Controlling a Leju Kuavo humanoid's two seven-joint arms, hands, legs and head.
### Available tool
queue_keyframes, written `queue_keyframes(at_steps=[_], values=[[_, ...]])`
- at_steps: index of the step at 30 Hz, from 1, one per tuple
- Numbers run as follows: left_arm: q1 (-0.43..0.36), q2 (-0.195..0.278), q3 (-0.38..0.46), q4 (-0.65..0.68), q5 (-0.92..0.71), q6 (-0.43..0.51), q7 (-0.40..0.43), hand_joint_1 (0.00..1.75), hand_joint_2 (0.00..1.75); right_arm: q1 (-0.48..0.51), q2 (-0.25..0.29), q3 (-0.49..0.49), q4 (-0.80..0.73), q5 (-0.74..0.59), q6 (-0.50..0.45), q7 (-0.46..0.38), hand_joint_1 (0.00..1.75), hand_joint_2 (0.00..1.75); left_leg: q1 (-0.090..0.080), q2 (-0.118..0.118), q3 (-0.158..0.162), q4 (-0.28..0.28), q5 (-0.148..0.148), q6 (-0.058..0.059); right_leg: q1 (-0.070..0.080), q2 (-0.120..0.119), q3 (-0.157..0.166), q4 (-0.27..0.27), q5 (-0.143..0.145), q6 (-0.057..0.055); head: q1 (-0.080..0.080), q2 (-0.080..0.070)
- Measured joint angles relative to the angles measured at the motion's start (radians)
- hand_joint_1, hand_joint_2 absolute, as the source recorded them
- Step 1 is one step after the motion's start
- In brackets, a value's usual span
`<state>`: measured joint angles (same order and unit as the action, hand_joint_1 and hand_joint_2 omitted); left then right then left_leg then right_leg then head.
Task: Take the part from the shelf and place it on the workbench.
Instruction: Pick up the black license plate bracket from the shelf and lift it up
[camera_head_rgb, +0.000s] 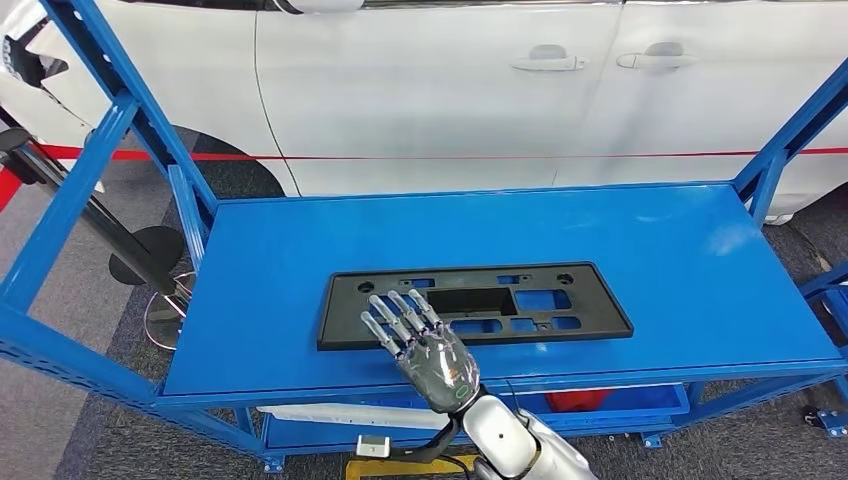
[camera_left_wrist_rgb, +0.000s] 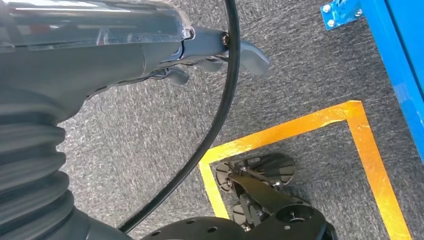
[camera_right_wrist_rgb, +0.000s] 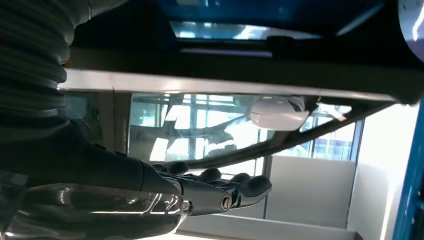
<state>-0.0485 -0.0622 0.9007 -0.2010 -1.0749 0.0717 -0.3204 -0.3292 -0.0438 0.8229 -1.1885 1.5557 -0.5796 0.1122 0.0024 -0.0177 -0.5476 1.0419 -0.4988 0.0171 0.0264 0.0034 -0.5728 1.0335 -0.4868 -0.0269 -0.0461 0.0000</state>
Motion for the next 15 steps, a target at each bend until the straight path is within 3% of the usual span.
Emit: queue_keyframes(at_steps=[15], values=[[-0.004, -0.002, 0.0, 0.0, -0.004, 0.001, 0.0, 0.0, 1.75, -0.019, 0.018, 0.0, 0.099, -0.019, -0.032, -0.004, 0.0, 1.75, 0.0, 0.0, 0.002, 0.0, 0.0, 0.0, 0.0, 0.0, 0.001, 0.0, 0.0, 0.0, 0.0, 0.0]])
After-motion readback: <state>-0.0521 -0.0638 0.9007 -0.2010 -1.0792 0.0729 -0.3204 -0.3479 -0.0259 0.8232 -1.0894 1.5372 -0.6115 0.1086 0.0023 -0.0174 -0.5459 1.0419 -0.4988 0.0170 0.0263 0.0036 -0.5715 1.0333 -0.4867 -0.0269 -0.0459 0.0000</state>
